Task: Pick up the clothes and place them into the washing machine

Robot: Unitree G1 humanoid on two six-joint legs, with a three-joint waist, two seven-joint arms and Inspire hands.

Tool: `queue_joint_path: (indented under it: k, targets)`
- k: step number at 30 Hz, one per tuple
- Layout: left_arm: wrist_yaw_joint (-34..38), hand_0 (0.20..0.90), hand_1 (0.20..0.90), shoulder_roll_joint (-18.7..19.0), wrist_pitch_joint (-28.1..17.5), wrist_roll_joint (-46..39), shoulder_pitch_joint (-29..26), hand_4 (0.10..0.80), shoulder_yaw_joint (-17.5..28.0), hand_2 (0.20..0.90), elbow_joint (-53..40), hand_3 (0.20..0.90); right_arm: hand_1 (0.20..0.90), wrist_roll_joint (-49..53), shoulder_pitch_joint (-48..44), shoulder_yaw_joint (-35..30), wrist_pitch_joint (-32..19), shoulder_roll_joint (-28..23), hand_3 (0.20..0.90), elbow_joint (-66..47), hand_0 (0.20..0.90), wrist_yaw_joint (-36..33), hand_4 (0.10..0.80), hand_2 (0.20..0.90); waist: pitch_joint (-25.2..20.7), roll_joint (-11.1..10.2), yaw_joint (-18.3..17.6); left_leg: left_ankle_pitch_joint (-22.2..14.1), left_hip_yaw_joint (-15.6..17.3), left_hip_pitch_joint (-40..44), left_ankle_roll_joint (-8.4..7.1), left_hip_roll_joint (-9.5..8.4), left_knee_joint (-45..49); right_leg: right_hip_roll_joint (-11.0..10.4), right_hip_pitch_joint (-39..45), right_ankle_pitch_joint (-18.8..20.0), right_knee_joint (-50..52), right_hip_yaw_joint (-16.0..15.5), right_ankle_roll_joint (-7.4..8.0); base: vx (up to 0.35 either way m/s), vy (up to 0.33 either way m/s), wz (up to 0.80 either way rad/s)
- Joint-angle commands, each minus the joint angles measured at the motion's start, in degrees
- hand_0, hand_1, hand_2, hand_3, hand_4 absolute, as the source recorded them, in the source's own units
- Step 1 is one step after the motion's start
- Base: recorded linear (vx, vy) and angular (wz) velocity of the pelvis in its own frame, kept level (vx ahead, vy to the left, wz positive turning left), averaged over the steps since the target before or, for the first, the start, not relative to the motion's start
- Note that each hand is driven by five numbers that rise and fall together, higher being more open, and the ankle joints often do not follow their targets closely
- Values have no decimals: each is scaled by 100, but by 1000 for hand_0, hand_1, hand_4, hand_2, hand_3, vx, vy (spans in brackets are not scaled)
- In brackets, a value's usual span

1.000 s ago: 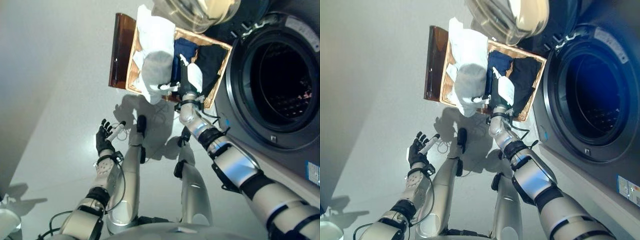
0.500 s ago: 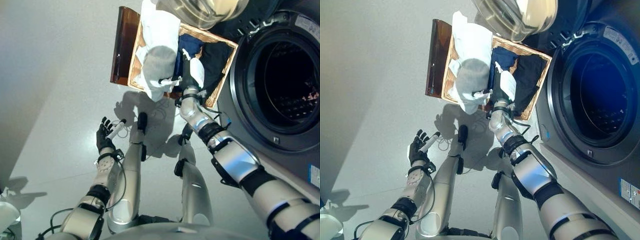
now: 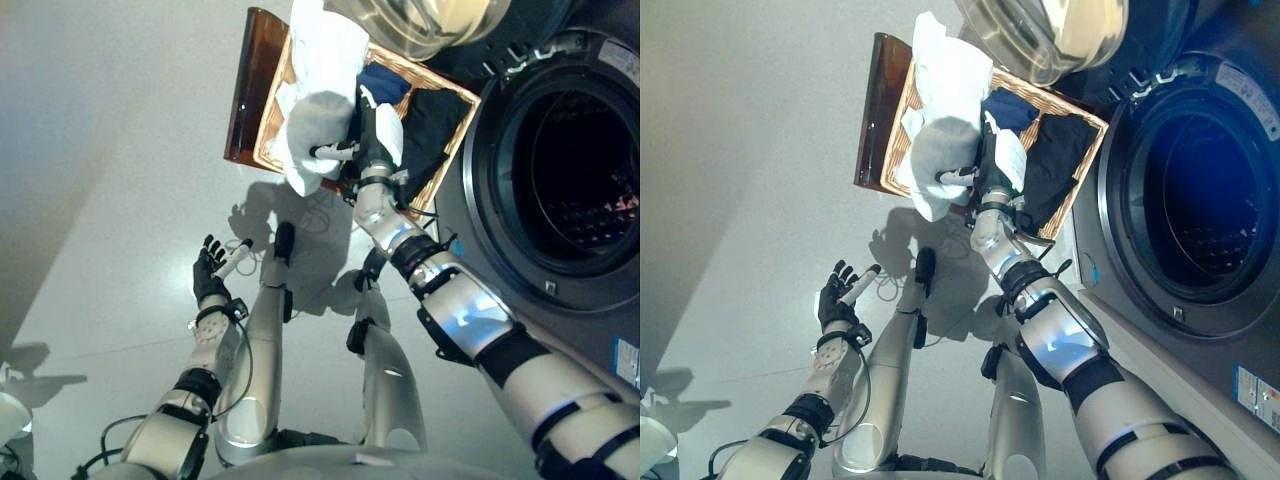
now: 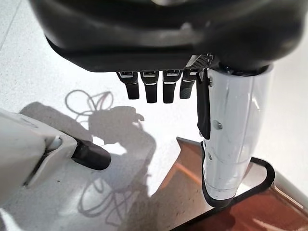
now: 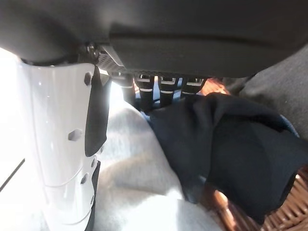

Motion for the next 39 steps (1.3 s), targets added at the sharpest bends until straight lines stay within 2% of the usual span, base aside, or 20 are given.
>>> queue_joint_path:
  k: [1,14,29,34,38,39]
  targets:
    - [173,900,900,196,-221,-47,13,800,-309,900,-89,900,900,-35,-941,58,-453,703,900,-111,900,56,800,900,-119,279,305,833,-371,713,-523,-128,-1868,-125,944,-343,207,-119,427,-1,-12,5]
    - [157,900,900,209,-186,-137,-46,800,-413,900,-107,900,900,542,-1166,-188,-527,518,900,301,900,131,800,900,-8,263,355,847,-457,581,-531,-168,-1868,-120,939,-333,137,-188,435,0,1,5]
    - [165,900,900,188,-118,-111,-99,800,-415,900,47,900,900,1066,-1094,-323,-706,380,900,-9,900,253,800,900,-10,215,231,823,-383,671,-529,-126,-1868,-85,926,-349,180,-126,408,0,0,0]
    - [183,900,900,130,-48,-17,-108,800,-324,900,318,900,900,1052,-623,-385,-751,265,900,-352,900,187,800,900,-79,117,110,809,-341,778,-521,-94,-1868,-57,974,-316,182,-108,413,0,0,0]
    - [296,900,900,90,85,294,-175,800,-23,900,899,900,900,90,170,-280,-541,-65,900,-924,900,-55,800,900,-233,-102,-27,739,-256,1042,-508,-43,-1868,-17,1187,-338,202,-51,419,29,-13,-3]
    - [296,900,900,89,85,294,-177,800,-23,900,900,900,900,89,170,-281,-539,-66,900,-926,900,-55,800,900,-244,-100,-35,753,-265,1022,-506,-47,-1868,-19,1173,-330,199,-60,420,51,-29,-1]
